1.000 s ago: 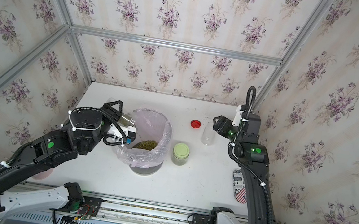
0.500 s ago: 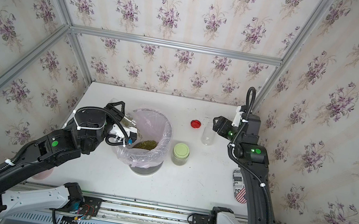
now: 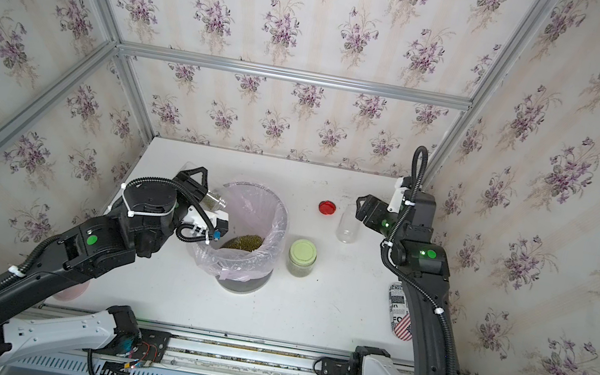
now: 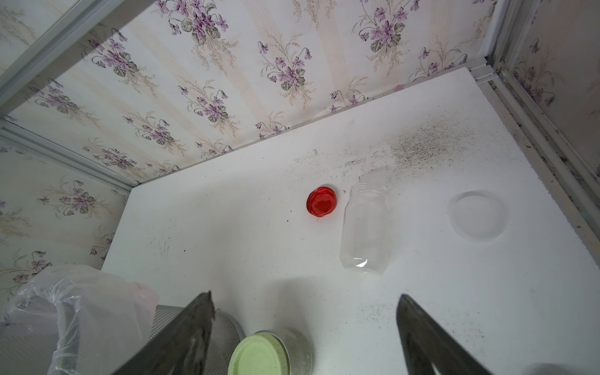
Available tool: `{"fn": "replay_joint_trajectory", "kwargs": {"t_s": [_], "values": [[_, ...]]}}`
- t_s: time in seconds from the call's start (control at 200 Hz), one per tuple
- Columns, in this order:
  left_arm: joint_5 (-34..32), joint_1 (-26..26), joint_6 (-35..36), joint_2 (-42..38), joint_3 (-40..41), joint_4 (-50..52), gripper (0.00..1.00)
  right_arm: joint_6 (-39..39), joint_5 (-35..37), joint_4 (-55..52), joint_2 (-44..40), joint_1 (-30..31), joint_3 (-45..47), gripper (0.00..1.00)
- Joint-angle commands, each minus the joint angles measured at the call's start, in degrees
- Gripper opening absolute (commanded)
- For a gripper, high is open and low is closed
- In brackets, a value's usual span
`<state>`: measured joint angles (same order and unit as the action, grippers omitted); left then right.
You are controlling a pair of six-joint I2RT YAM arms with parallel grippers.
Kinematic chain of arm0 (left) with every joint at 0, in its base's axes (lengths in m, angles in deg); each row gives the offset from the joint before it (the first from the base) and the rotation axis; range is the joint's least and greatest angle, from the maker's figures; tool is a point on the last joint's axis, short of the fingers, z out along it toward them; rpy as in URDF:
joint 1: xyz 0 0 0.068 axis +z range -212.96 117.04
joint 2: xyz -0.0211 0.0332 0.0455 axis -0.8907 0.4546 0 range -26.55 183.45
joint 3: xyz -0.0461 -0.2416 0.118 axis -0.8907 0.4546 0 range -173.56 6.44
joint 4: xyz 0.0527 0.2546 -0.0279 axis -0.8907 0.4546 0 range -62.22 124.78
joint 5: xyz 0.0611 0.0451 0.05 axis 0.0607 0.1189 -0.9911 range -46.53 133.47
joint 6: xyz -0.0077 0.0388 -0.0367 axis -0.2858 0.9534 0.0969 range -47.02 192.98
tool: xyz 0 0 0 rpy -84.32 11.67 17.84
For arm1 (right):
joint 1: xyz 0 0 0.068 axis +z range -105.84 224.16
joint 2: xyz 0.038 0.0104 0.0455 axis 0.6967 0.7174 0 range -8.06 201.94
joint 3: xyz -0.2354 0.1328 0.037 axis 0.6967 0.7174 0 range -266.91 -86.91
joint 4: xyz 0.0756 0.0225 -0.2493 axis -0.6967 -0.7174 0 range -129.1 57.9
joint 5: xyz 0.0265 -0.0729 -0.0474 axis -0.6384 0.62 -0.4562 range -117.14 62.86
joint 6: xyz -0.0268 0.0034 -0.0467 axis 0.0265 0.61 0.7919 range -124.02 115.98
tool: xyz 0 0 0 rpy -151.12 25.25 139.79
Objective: Empty moldy mung beans from jars
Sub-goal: Pour the moldy mung beans from the jar into the trash bin.
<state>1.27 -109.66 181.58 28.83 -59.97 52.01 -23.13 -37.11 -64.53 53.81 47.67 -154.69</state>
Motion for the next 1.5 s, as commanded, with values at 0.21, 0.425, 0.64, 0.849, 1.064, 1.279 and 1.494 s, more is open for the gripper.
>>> {"fn": "replay_joint_trajectory", "kwargs": {"t_s": [0.21,0.425,0.64,0.849,1.064,1.279,1.494], "values": [[0.72,0.02,6.46,0.55,0.30,-4.56,0.48,-0.13,-0.20,0.98,-0.25,0.09,-0.32,0.86],[0.91,0.03,9.13,0.61,1.27,-5.42,0.47,0.04,0.22,0.70,-0.74,0.10,-0.08,0.86],[2.08,0.03,10.40,1.22,1.05,-5.34,0.47,-0.13,-0.07,0.70,-0.46,0.09,-0.25,0.86],[2.63,0.03,13.39,2.17,0.59,-5.32,0.47,-0.13,-0.45,0.57,-0.25,0.09,-0.91,0.86],[2.88,0.03,16.58,2.97,0.58,-5.51,0.44,-0.31,-0.21,0.30,-0.76,0.04,-0.50,0.86],[3.65,-0.14,18.21,3.62,0.22,-5.60,0.46,-0.32,0.14,0.08,-1.17,0.08,-0.15,0.86],[3.08,-0.38,18.80,3.94,-1.46,-7.58,0.45,-0.57,-0.12,0.08,-0.96,0.10,-0.47,0.86]]}}
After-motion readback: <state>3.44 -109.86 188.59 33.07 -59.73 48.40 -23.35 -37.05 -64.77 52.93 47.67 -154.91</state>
